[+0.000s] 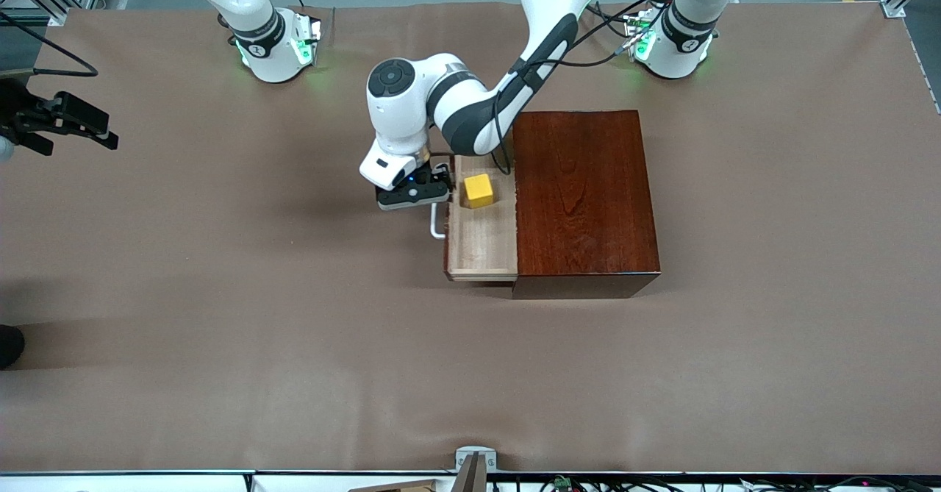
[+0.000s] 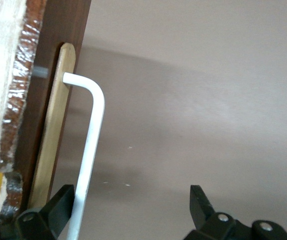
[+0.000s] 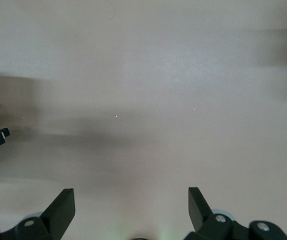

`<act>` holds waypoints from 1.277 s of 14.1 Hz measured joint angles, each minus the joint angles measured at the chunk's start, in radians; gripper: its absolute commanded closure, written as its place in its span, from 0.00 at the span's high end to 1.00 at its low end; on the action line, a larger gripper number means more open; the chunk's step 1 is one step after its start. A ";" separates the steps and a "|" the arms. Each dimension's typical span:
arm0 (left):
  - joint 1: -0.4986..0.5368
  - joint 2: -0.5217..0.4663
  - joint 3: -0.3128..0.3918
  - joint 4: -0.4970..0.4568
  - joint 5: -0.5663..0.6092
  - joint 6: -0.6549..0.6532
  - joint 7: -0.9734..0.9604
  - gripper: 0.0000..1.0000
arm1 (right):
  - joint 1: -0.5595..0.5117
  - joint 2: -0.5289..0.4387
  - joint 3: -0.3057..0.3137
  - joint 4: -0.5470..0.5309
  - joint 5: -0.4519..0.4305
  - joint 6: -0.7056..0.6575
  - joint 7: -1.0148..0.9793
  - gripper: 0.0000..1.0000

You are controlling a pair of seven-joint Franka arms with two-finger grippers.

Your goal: Open drawer, take yellow block, close drawer

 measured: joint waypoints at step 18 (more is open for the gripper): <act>-0.004 -0.112 0.055 0.069 -0.012 -0.243 0.008 1.00 | -0.004 0.081 0.001 0.003 0.009 0.064 0.130 1.00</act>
